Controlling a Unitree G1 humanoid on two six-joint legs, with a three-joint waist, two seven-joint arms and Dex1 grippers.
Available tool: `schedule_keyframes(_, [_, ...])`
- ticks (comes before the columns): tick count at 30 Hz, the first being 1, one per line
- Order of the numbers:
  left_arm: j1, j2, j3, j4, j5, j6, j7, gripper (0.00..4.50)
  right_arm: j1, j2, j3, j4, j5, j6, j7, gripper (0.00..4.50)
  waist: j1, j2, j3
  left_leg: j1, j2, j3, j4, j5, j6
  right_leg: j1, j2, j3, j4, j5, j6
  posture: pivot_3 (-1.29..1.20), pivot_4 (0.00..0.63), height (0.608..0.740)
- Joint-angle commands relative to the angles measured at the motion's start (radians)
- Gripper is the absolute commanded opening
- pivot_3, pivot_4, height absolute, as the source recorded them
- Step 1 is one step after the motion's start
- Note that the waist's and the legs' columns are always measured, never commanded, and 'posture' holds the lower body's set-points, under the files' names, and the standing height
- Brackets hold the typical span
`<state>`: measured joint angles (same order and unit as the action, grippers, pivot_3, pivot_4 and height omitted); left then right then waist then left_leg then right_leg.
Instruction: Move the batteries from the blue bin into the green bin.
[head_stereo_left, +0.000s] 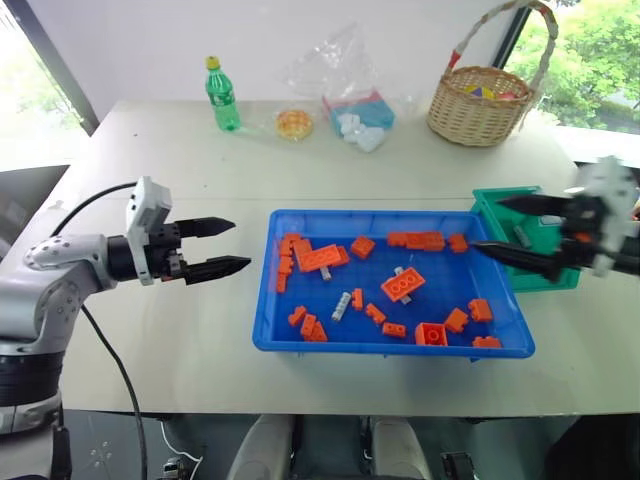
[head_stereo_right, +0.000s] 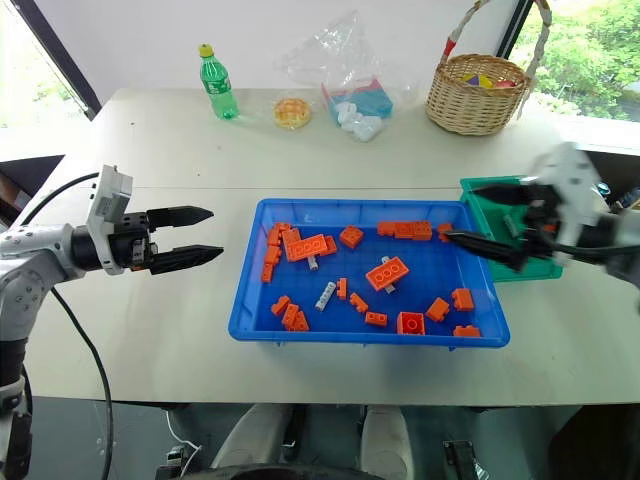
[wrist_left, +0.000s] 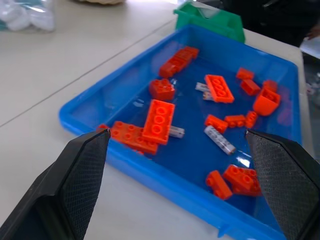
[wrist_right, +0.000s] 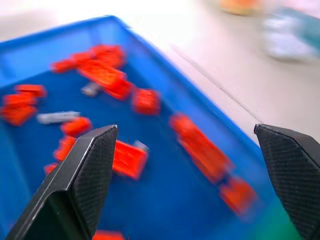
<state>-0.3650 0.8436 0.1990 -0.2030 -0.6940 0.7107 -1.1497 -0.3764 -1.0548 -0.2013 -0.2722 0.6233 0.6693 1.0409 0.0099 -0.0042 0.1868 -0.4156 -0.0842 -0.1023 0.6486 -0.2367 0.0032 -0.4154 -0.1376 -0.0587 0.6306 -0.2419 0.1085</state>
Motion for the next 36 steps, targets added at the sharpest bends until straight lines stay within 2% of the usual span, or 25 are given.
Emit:
schedule_keyframes(1, [-0.014,0.025,0.011,-0.075,-0.046,0.021,-0.006,4.50,-0.220,0.121,0.230,0.096,-0.085,-0.008,0.046,4.49,-0.002,-0.001,0.000,-0.002,0.000,0.000,0.001,0.000,0.000,-0.002,0.000,0.000,0.000,0.001,0.002,0.00,0.150,0.693])
schedule_keyframes(4, [-0.008,0.033,0.018,-0.120,-0.072,0.041,0.003,4.50,-0.355,0.235,0.388,0.209,-0.193,-0.061,0.082,4.49,-0.007,-0.001,0.001,-0.010,-0.001,0.000,0.002,0.003,-0.003,-0.011,0.002,0.001,0.002,0.004,0.002,0.00,0.150,0.693])
schedule_keyframes(7, [0.012,0.045,0.028,-0.162,-0.093,0.056,0.012,4.50,-0.431,0.334,0.509,0.341,-0.295,-0.147,0.125,4.49,-0.004,-0.002,0.001,-0.010,-0.001,-0.001,0.002,0.003,-0.005,-0.012,0.003,0.000,0.003,0.005,0.003,0.00,0.150,0.693])
schedule_keyframes(13, [0.060,0.070,0.054,-0.212,-0.123,0.077,0.031,4.50,-0.549,0.501,0.619,0.582,-0.411,-0.267,0.203,4.49,-0.017,-0.002,0.002,-0.010,-0.003,-0.001,0.002,0.005,-0.007,-0.012,0.003,0.001,0.004,0.006,0.004,0.00,0.150,0.693])
schedule_keyframes(21, [0.083,0.082,0.071,-0.243,-0.156,0.091,0.064,4.50,-0.660,0.640,0.638,0.865,-0.528,-0.433,0.246,4.49,-0.028,-0.002,0.002,-0.009,-0.002,-0.001,0.002,0.008,-0.011,-0.014,0.004,0.001,0.010,0.008,0.003,0.00,0.150,0.693])
schedule_keyframes(29, [0.095,0.082,0.085,-0.255,-0.179,0.090,0.088,4.50,-0.715,0.699,0.625,1.053,-0.619,-0.562,0.261,4.49,-0.031,-0.002,0.002,-0.009,-0.003,-0.001,0.002,0.008,-0.013,-0.017,0.004,0.003,0.017,0.008,0.003,0.00,0.150,0.693])
schedule_keyframes(36, [0.098,0.085,0.087,-0.252,-0.182,0.080,0.095,4.50,-0.734,0.720,0.605,1.140,-0.654,-0.620,0.267,4.49,-0.031,-0.002,0.002,-0.009,-0.003,-0.001,0.002,0.009,-0.014,-0.018,0.004,0.003,0.018,0.008,0.002,0.00,0.150,0.693])
